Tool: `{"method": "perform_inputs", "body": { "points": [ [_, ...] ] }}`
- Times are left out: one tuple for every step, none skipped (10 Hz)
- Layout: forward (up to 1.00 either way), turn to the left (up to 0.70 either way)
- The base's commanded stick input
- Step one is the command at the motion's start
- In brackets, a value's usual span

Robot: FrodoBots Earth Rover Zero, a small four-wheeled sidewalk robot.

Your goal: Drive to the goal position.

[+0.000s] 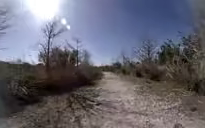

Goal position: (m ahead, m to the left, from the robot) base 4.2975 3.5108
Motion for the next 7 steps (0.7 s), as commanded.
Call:
{"method": "perform_inputs", "body": {
  "points": [
    [0.66,-0.03],
    [0.66,-0.02],
    [0.66,-0.02],
    [0.66,-0.01],
    [0.66,-0.01],
    [0.66,0.00],
    [0.66,0.00]
  ]
}}
